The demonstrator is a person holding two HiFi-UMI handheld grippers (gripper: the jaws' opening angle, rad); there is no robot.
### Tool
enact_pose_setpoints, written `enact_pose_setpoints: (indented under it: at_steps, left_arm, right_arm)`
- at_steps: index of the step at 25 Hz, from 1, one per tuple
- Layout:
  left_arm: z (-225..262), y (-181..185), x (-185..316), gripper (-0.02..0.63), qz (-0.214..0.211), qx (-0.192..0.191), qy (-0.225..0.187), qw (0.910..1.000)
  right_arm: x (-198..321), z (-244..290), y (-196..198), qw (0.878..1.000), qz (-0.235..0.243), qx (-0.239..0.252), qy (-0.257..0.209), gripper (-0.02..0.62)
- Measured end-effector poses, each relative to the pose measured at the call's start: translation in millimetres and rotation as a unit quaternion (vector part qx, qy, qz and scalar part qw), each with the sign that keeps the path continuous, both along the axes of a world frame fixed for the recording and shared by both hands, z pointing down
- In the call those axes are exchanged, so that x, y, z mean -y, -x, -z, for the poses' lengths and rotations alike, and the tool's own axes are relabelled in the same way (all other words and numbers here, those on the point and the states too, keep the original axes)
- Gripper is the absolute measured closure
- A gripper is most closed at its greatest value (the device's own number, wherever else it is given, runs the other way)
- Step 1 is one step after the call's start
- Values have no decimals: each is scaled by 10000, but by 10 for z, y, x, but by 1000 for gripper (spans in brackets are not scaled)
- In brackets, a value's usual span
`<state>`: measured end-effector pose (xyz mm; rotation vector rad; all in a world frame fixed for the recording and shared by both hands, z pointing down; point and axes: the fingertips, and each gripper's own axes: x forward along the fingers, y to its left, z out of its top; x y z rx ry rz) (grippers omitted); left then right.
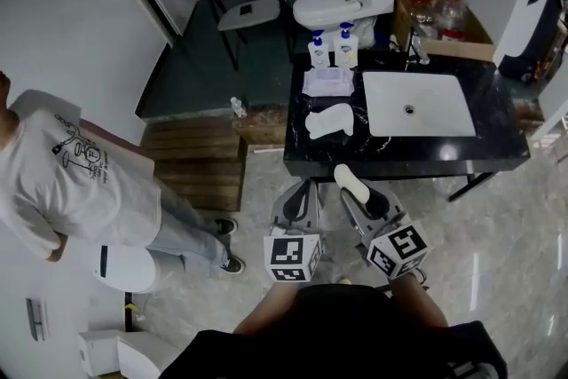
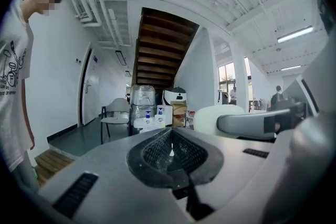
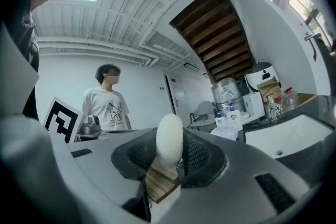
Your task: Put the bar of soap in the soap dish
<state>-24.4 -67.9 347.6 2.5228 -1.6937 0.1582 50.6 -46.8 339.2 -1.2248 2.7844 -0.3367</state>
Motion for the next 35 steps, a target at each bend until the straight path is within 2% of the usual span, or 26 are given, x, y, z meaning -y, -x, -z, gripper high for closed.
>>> enact_pose_setpoints:
  at_steps: [15, 19, 30, 35]
  left_arm:
    - [-52, 197, 812, 603, -361, -148, 184, 9991]
    - [19, 295, 1046, 603, -407, -174, 76, 9990]
    - [-176, 653, 1492, 603, -516, -254, 183, 9982]
    - [-237, 701, 1645, 603, -646, -313, 218, 9972]
  right_arm:
    - [750, -58, 208, 9992, -316, -85, 242, 478]
    - [977, 15, 258, 9989, -374, -196, 181, 477]
    - [1397, -125, 513, 9975, -537, -384, 254, 478]
    - [1556, -119, 530, 9962, -658, -504, 257, 478]
